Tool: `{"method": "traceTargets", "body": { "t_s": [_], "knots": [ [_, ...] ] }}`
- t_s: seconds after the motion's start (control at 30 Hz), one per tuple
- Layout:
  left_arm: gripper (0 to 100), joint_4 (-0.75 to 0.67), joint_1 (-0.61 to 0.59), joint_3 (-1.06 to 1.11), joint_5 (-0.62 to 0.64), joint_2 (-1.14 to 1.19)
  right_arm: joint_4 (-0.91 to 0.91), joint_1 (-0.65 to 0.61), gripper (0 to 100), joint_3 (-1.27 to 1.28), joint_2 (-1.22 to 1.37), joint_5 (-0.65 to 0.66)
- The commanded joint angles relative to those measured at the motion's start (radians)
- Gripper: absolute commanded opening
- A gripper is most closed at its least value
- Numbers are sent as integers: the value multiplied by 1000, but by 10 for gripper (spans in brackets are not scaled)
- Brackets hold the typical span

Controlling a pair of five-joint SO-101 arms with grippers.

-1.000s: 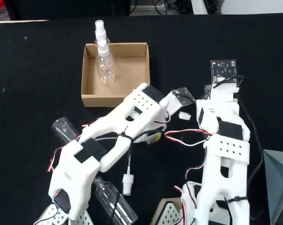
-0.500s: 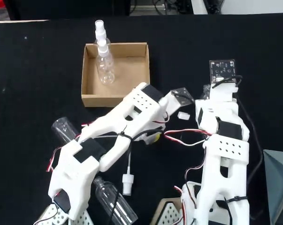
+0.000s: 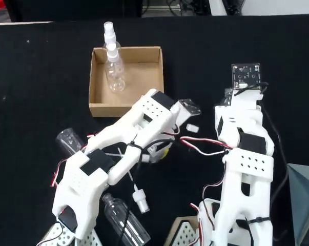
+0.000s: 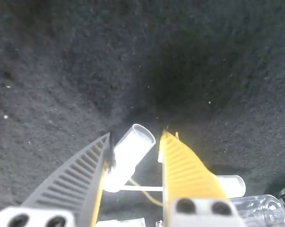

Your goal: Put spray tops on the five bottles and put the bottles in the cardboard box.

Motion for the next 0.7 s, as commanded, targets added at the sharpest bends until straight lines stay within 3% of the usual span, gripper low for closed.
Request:
{"method": "traceTargets", "body": {
  "t_s": [0.0, 0.67],
  "knots": [
    [152, 8, -15, -48, 20, -71, -25, 20, 38, -25, -38, -6],
    [150, -34, -15, -31, -114, 74, -25, 20, 38, -24, -38, -5]
  ]
}}
